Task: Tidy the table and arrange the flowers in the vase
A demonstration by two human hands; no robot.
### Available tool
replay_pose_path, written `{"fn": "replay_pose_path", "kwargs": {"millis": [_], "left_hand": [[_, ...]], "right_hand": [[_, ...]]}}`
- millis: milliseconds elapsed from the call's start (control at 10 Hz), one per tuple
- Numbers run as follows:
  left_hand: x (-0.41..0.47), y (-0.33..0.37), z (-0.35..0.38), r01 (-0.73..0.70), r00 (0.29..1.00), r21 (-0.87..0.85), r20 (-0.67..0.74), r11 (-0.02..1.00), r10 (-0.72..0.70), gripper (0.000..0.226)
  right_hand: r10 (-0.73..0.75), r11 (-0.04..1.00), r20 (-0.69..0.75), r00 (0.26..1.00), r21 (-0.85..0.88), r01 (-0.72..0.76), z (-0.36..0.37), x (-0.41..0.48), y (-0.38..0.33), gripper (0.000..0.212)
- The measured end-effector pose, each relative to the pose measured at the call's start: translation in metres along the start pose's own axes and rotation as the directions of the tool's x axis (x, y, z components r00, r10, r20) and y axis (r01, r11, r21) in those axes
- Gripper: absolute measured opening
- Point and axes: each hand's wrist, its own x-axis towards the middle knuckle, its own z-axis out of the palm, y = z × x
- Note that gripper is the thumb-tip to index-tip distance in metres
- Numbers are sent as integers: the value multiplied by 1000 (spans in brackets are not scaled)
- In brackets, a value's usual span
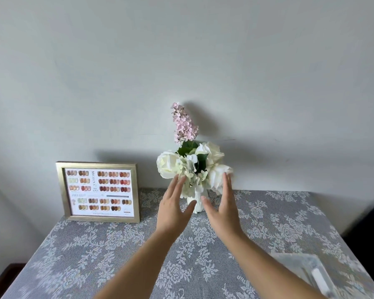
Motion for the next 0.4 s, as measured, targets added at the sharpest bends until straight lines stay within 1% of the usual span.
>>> {"fn": "replay_pose_path", "kwargs": {"millis": [100, 200, 300, 400], "left_hand": [[4, 2, -2, 20, 999, -7, 40, 1000, -20, 72], [-1, -2, -5, 16, 1000, 15, 25, 1000, -16, 74], [-17, -14, -5, 43, 999, 50, -24, 998, -42, 75], [-46, -29, 3, 120, 993, 108, -20, 987, -119, 73]], "right_hand": [[27, 999, 5, 1000, 26, -28, -1, 2, -1, 82], [64, 998, -24, 998, 0, -64, -7, -1, 8, 84], [65, 995, -37, 997, -67, -68, -15, -14, 23, 82], [96, 991, 42, 994, -103, -91, -16, -43, 40, 80]]}}
